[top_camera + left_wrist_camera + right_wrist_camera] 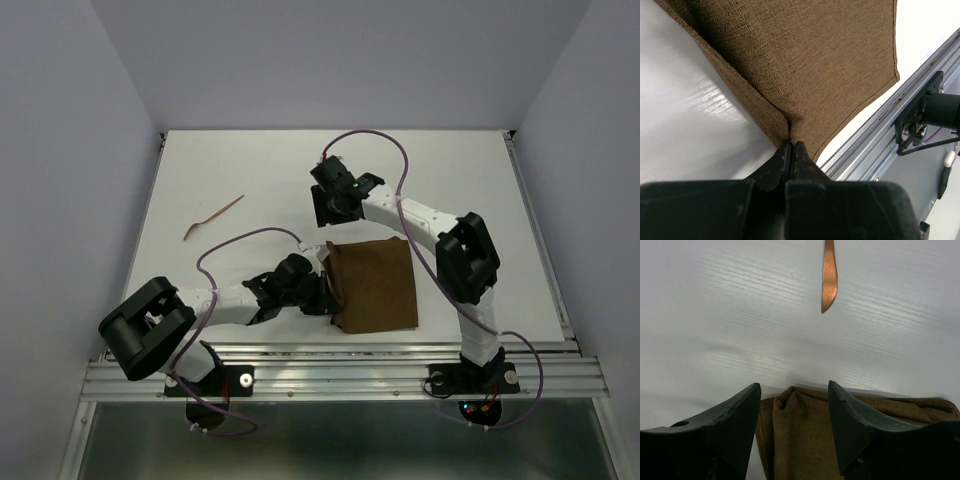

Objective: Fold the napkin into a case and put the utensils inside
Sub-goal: Turn over the upper triangle folded napkin at the center of the board, then smooth out the lower triangle-folded napkin at the center of the board.

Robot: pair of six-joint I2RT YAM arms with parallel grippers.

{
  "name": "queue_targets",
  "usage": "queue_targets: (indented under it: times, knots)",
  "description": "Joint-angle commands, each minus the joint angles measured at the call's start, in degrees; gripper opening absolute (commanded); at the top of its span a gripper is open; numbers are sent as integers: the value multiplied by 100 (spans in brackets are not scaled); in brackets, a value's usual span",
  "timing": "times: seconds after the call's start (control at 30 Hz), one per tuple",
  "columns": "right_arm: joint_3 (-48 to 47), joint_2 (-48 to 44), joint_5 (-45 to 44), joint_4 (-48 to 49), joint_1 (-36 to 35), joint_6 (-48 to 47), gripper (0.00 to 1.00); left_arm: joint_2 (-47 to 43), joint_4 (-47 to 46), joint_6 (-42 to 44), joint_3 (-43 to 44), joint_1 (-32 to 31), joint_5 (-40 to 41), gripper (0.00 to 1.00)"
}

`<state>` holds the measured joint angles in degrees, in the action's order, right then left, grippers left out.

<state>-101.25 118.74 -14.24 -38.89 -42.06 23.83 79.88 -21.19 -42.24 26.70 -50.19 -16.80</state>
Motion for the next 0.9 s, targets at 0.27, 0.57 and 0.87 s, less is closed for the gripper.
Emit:
queue_targets:
  times: [0.27,0.57,0.87]
  knots:
    - [1053,-1528,-606,347,497,165,64,-771,799,-180,2,-17,607,65]
    - [2337,-2846,-747,365,1015,209,65,-1651,2110,-39,713,124,1336,59]
    - [3717,-3612,-536,400,1534,306,62,-694,2373,-214,1487,624,1618,41]
